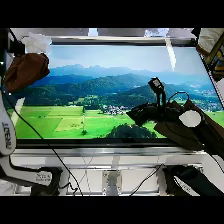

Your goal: Fold the shirts.

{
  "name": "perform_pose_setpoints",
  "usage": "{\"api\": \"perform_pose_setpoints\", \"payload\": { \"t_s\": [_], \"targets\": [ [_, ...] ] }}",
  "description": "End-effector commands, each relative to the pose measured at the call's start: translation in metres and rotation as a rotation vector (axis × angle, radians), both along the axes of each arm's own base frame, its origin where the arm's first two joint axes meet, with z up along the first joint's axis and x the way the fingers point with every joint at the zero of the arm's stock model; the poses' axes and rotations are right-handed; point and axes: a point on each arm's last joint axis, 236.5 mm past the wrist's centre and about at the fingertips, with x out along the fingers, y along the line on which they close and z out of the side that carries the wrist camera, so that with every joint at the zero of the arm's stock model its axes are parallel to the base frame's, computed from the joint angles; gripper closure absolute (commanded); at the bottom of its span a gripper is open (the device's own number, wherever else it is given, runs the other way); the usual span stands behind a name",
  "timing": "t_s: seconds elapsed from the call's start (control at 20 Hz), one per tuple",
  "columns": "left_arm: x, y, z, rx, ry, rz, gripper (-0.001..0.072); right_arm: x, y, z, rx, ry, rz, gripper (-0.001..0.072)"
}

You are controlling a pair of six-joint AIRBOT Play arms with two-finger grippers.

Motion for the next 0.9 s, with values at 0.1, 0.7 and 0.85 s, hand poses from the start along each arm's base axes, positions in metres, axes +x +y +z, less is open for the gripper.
{"api": "perform_pose_setpoints", "payload": {
  "t_s": [0.1, 0.7, 0.85],
  "targets": [
    [-0.014, 0.095, -0.166, -0.215, 0.264, 0.226, 0.0058, 0.032, -0.009, 0.02, 0.078, -0.063, -0.155, 0.0325],
    [0.069, 0.135, -0.273, -0.322, 0.091, 0.102, 0.0066, 0.054, -0.017, 0.038, 0.268, 0.024, -0.37, 0.0327],
    [0.089, 0.138, -0.259, -0.292, 0.003, 0.06, 0.0067, 0.059, -0.019, 0.043, 0.292, 0.017, -0.395, 0.0326]
  ]
}}
